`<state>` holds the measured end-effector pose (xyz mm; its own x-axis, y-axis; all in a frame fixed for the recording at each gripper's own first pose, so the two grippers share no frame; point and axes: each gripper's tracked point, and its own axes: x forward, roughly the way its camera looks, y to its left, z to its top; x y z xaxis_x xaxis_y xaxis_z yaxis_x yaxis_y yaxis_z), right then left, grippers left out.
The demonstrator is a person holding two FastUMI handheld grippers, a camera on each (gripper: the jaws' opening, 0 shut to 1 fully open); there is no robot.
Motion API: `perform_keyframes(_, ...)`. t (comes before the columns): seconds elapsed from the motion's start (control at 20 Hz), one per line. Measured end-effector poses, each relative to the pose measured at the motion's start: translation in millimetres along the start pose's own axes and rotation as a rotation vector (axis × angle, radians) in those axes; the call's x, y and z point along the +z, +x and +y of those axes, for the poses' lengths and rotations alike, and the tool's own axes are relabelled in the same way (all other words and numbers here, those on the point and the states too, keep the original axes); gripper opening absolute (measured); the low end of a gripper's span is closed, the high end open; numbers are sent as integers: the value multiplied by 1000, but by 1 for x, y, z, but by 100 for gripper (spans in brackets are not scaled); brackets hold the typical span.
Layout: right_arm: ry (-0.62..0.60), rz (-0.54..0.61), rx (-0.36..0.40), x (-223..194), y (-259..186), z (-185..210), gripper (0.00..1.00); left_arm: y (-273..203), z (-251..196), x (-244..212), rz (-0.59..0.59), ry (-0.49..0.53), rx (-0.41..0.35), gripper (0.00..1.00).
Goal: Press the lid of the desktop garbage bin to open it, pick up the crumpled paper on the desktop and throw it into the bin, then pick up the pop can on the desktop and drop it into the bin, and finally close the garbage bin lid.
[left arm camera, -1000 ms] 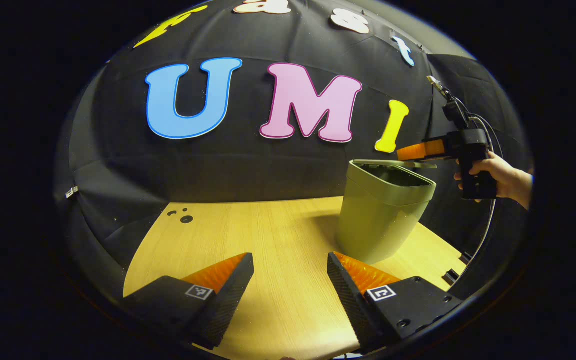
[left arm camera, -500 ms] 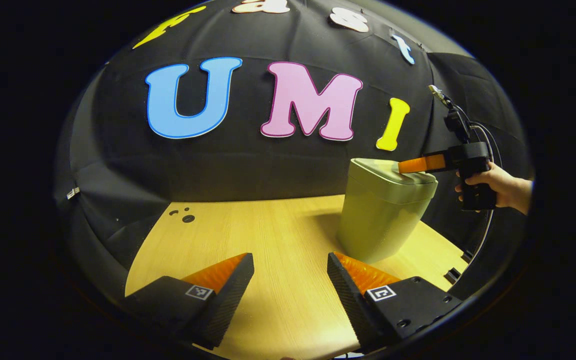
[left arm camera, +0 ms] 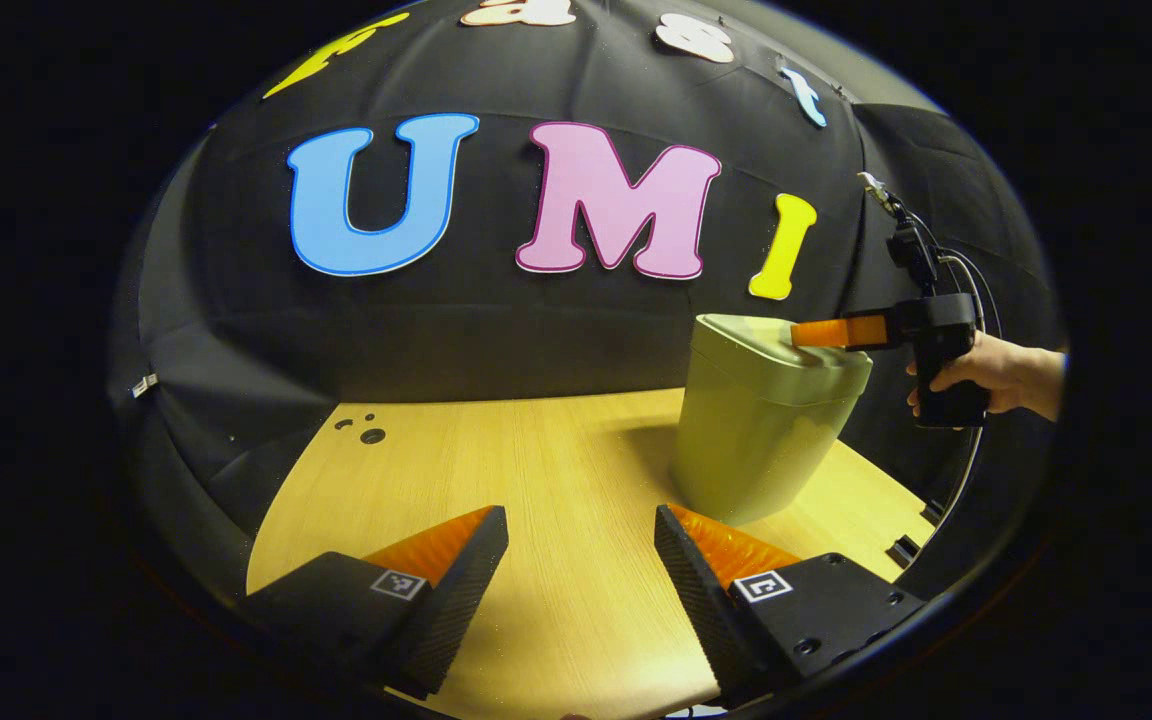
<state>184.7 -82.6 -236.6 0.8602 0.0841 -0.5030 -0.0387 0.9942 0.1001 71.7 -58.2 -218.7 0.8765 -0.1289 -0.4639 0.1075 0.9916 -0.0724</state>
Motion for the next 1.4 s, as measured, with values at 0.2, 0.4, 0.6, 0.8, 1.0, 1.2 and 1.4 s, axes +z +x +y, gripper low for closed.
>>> perform_keyframes(0.2,28,-71,22,8,2,2,98,-2,-3,5,-15,7,-3,96)
perform_keyframes(0.4,28,-128,47,22,-9,11,99,-3,-4,5,-10,22,-5,96)
perform_keyframes(0.6,-28,-193,65,33,-39,27,99,-6,-4,11,-20,29,1,96)
perform_keyframes(0.8,-39,-233,109,35,-71,56,99,-11,-1,17,-37,34,5,96)
perform_keyframes(1.0,-1,-242,134,28,-102,82,98,-19,0,27,-68,29,-13,96)
perform_keyframes(1.2,36,-234,127,2,-129,101,99,-28,3,35,-100,48,-32,96)
perform_keyframes(1.4,32,-184,133,-33,-144,117,99,-35,6,38,-115,59,-45,95)
